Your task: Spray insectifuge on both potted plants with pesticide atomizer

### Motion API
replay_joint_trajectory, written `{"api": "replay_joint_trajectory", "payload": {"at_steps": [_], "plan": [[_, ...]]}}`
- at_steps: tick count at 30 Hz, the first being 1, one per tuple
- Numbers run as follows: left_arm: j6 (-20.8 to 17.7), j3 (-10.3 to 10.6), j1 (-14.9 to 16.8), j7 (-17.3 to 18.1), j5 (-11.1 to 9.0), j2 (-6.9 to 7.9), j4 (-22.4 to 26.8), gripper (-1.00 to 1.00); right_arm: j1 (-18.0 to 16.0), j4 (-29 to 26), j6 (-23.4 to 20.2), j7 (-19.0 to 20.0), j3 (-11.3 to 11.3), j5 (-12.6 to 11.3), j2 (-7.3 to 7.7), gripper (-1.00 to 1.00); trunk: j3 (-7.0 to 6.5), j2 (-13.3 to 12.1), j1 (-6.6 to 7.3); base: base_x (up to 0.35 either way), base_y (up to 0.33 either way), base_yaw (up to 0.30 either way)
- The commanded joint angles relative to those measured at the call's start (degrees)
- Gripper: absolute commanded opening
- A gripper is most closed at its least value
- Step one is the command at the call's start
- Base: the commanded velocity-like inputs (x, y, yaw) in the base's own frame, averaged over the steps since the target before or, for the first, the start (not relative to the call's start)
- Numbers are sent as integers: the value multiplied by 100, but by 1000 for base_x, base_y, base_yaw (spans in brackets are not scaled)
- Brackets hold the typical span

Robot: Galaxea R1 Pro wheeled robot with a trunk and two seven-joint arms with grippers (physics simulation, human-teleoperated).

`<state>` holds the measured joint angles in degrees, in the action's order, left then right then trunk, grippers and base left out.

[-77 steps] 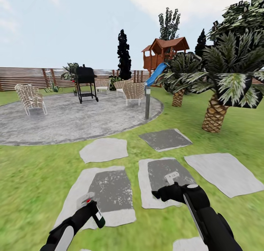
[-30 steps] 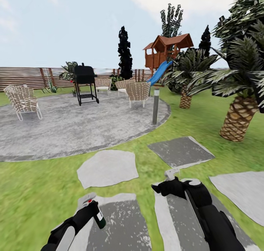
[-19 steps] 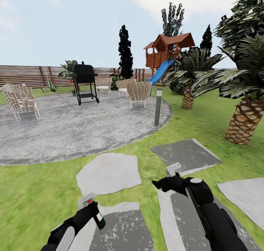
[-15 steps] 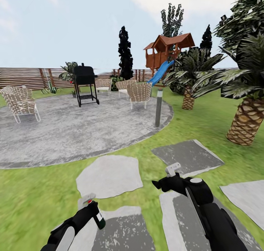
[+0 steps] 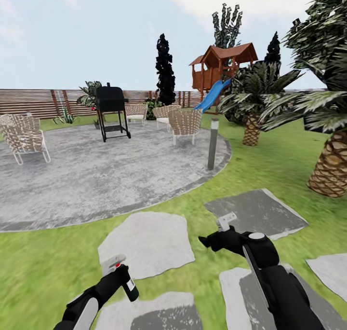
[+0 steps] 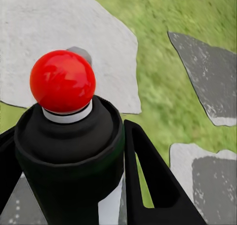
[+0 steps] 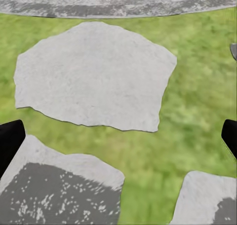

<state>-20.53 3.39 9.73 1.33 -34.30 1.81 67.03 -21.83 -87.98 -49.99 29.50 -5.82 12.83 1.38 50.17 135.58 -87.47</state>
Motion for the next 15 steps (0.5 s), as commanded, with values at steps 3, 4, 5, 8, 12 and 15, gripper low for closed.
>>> {"api": "replay_joint_trajectory", "payload": {"at_steps": [3,4,5,8,12,15], "plan": [[-21,4,3,5,-32,3,5,-100,-34,-15,-33,46,-16,62,-4,100,6,2,-2,322,109,21],[-21,4,3,3,-32,3,5,-100,-39,-16,-35,43,-19,62,-5,100,6,2,-2,322,109,130],[-21,4,3,2,-32,3,4,-100,-41,-16,-35,42,-20,62,-5,100,6,2,-2,322,109,156],[-21,4,3,-7,-32,3,6,-100,-48,-17,-37,39,-22,65,-4,100,6,2,-2,322,108,239],[-21,4,3,-9,-32,3,5,-100,-44,-18,-28,37,-24,57,3,100,6,2,-2,326,64,280],[-21,4,3,-10,-29,3,4,-100,-42,-18,-32,37,-20,55,3,100,6,2,-2,330,19,289]]}}
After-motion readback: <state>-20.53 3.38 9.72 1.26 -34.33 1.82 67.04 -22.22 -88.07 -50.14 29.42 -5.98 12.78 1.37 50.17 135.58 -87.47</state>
